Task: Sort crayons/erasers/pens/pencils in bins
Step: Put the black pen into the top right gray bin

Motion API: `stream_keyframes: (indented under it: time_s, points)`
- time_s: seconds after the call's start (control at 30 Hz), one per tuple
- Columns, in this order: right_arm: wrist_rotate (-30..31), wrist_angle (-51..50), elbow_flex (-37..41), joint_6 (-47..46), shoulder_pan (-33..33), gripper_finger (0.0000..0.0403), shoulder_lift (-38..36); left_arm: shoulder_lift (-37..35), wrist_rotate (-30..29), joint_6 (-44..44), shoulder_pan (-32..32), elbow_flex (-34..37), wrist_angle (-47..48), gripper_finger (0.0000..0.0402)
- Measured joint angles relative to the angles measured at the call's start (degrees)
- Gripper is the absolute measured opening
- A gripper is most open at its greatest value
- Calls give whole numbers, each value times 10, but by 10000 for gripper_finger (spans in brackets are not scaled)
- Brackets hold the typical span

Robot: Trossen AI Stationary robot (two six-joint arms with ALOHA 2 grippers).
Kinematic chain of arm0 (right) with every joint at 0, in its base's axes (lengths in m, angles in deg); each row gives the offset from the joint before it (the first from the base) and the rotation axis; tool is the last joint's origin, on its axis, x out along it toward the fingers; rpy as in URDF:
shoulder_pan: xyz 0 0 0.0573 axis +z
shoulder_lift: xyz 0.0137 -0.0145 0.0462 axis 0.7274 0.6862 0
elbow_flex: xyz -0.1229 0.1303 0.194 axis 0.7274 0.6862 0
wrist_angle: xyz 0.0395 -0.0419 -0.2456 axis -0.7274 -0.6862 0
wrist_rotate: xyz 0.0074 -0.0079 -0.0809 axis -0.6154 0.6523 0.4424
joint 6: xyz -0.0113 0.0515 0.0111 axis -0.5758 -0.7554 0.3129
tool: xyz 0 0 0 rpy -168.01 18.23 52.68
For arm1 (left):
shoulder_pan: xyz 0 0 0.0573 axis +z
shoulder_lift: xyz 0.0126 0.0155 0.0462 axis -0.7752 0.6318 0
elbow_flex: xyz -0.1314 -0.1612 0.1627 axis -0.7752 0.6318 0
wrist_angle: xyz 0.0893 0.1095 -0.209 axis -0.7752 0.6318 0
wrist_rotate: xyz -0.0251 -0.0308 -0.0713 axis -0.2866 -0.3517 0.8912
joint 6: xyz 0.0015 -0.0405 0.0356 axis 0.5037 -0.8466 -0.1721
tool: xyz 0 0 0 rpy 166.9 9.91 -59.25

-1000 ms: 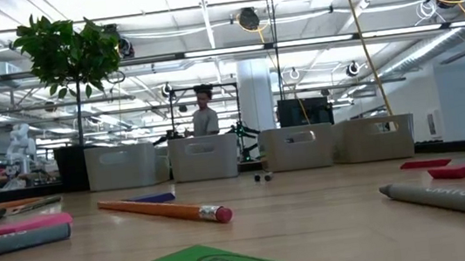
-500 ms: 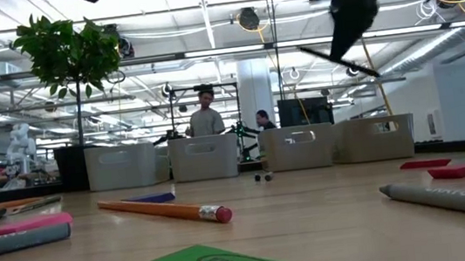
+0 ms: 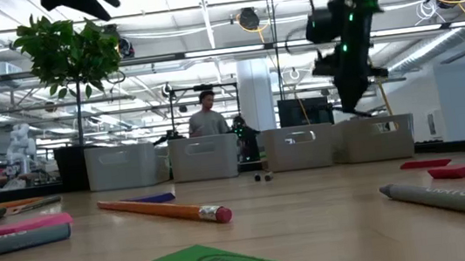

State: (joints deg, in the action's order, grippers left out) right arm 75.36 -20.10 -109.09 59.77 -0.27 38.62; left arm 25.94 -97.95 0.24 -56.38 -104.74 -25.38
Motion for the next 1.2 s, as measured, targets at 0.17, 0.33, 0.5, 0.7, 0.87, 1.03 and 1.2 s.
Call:
stream_keyframes:
  time_s: [0.17, 0.33, 0.5, 0.7, 0.87, 1.03, 1.2]
  points:
    - [-1, 1, 0, 31, -35, 24, 61, 14, 2, 17, 32, 0, -53, 202]
    - [0, 3, 0, 51, -49, 50, 107, 31, 45, 62, 57, -1, -86, 202]
    - [0, 18, 0, 65, -52, 97, 119, 53, 88, 62, 75, -1, -72, 202]
    - [1, 28, 0, 77, -26, 125, 53, 85, 131, -31, 61, 13, 16, 202]
    - [4, 71, 0, 59, 28, 119, -38, 99, 183, -168, 10, 66, 33, 202]
    - [3, 119, 0, 22, 84, 109, -117, 110, 219, -149, -69, 112, 27, 202]
    - [2, 146, 0, 19, 150, 103, -179, 119, 268, 25, -85, 122, 60, 202]
